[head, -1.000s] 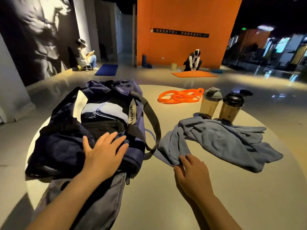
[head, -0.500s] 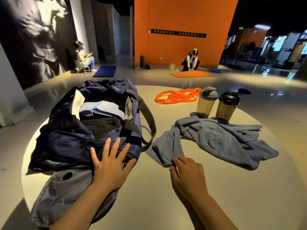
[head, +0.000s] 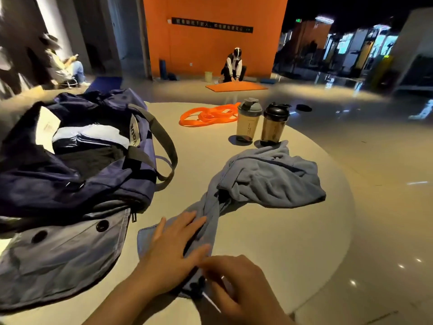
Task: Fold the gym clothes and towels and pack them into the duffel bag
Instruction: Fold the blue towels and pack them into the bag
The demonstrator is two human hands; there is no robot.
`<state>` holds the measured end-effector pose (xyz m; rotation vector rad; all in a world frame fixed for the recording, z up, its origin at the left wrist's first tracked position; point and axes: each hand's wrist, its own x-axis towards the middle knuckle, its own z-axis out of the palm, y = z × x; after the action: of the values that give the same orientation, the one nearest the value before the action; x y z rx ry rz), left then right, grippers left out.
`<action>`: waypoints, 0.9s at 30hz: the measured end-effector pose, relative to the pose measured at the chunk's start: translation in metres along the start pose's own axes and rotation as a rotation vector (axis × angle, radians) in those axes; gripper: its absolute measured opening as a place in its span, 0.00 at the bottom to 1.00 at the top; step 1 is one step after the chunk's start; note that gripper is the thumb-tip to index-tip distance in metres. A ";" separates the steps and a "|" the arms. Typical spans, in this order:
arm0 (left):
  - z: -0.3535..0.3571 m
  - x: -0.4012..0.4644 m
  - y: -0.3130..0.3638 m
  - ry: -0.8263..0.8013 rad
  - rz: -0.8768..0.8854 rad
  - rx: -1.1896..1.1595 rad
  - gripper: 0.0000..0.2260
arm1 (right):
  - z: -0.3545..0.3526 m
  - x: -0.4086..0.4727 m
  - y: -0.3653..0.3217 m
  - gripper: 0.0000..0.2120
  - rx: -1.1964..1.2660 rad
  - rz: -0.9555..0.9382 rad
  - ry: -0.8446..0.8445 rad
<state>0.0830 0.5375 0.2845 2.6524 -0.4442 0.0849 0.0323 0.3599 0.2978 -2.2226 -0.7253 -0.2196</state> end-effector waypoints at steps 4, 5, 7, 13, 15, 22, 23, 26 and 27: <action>0.012 -0.002 -0.005 -0.034 0.061 0.198 0.41 | -0.031 0.018 0.049 0.15 -0.170 0.125 0.347; 0.013 -0.001 -0.006 -0.029 0.074 0.220 0.39 | -0.039 0.030 0.064 0.18 -0.219 0.150 0.361; 0.018 0.004 -0.011 -0.034 0.053 0.254 0.33 | -0.054 0.055 0.098 0.25 -0.371 0.301 0.258; 0.018 0.053 -0.024 0.095 -0.060 0.284 0.44 | -0.063 0.069 0.152 0.28 -0.583 0.514 0.047; 0.016 0.073 -0.025 0.069 -0.121 0.341 0.47 | -0.064 0.056 0.148 0.21 -0.566 0.457 0.067; 0.019 0.142 -0.042 0.067 -0.224 0.379 0.28 | -0.060 -0.032 0.119 0.28 -0.604 0.280 0.243; 0.020 0.151 -0.047 0.066 -0.244 0.372 0.28 | -0.058 -0.040 0.115 0.27 -0.613 0.255 0.256; 0.024 0.168 -0.056 0.086 -0.238 0.371 0.28 | -0.050 -0.053 0.103 0.26 -0.598 0.235 0.267; 0.025 0.168 -0.054 0.117 -0.228 0.360 0.27 | -0.048 -0.052 0.101 0.27 -0.600 0.256 0.254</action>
<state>0.2587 0.5232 0.2616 3.0094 -0.0899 0.2700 0.0494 0.2481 0.2486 -2.7496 -0.2432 -0.6460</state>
